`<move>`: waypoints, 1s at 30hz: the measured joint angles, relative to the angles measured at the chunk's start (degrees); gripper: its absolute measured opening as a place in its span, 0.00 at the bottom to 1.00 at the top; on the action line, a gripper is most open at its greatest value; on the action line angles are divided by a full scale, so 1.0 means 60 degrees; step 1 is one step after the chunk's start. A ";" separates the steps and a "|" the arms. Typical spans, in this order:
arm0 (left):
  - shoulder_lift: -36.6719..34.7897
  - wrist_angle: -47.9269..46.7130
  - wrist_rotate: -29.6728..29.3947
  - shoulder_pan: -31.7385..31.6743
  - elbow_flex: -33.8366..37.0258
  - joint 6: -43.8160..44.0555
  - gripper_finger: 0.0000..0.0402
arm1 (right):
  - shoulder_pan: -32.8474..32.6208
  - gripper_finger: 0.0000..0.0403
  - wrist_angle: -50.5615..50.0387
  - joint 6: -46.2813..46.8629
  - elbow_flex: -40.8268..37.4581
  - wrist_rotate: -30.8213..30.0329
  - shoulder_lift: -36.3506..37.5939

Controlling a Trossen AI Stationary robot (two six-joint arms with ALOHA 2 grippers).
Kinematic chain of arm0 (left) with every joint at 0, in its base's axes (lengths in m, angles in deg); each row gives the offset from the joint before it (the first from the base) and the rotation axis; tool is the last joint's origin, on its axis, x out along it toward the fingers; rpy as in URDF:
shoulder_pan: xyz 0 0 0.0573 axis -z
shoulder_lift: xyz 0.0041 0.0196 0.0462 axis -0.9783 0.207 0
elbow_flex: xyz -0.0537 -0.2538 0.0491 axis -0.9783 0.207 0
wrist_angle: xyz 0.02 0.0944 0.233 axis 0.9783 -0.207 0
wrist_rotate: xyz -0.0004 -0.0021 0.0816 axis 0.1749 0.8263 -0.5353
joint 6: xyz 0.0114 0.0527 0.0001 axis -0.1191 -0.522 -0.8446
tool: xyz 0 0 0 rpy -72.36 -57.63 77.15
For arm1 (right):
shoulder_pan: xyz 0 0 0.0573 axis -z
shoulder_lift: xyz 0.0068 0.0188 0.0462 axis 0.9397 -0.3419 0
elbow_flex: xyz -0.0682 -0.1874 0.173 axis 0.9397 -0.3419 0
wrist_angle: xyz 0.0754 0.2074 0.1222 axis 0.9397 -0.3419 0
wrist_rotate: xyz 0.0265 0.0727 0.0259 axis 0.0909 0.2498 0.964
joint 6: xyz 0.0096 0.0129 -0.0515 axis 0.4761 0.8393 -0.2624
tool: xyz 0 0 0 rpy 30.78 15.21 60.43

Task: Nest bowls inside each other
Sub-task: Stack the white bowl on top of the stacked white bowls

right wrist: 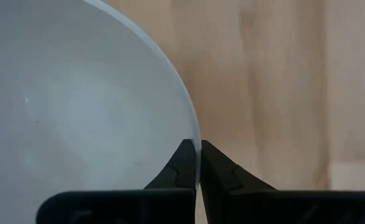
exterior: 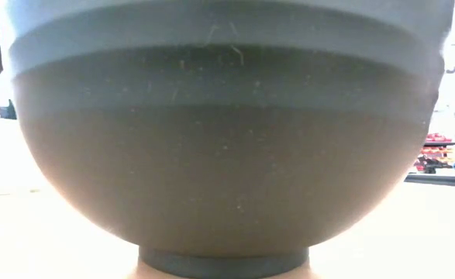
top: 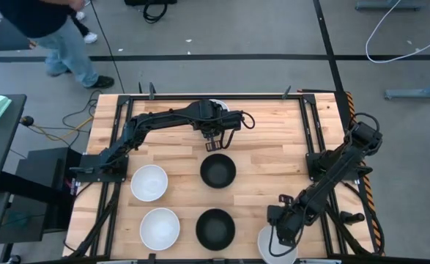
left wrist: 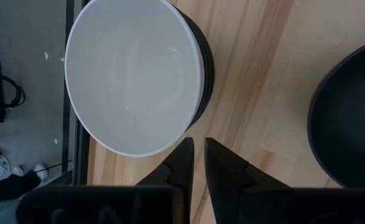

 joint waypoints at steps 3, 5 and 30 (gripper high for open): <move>0.0000 0.0000 0.0012 0.0080 0.0000 0.0004 0.11 | 0.0526 0.02 -0.0007 -0.1039 0.0000 -0.0021 0.0000; 0.0000 -0.0001 0.0058 0.0178 0.0000 -0.0004 0.11 | 0.0930 0.02 -0.0015 -0.1676 0.0001 0.0020 0.0000; -0.0229 -0.0004 0.1176 0.1623 -0.0004 0.1145 0.03 | 0.7062 0.01 -0.2317 -0.7201 0.0029 -0.1910 0.4018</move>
